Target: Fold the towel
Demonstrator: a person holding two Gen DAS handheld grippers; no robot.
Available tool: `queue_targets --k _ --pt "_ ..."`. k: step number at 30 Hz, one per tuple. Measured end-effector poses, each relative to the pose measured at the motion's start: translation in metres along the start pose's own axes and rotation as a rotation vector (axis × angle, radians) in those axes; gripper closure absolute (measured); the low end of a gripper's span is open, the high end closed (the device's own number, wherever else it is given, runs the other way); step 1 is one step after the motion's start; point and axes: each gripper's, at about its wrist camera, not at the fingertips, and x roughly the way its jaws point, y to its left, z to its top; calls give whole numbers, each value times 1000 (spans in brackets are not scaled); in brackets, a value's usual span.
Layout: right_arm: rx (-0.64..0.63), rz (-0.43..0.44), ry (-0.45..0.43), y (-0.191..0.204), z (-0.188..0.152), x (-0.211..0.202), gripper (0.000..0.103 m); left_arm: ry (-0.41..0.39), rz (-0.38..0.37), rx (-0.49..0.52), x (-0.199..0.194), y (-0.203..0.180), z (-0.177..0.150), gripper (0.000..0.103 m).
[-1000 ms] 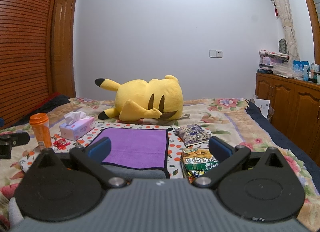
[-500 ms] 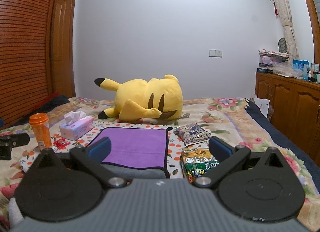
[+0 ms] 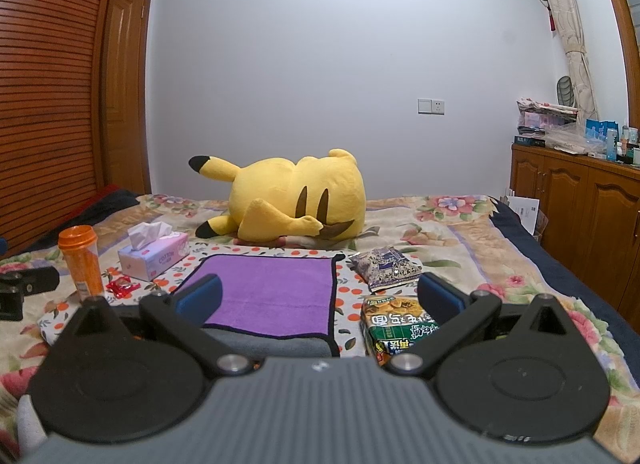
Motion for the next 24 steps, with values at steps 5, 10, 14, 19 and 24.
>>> queue_targets --k 5,10,14,19,24 --pt "0 3 8 -1 -2 2 0 19 -4 12 7 2 -3 0" --pt "-6 2 21 1 -3 6 0 47 -5 28 9 -2 -4 0" --pt "-10 1 28 3 -2 9 0 65 -2 36 13 -5 -4 0" --pt "-19 6 43 3 -3 14 0 91 -3 48 20 -7 -6 0" --pt "-29 9 78 5 -5 23 0 121 -11 52 30 -8 -7 0"
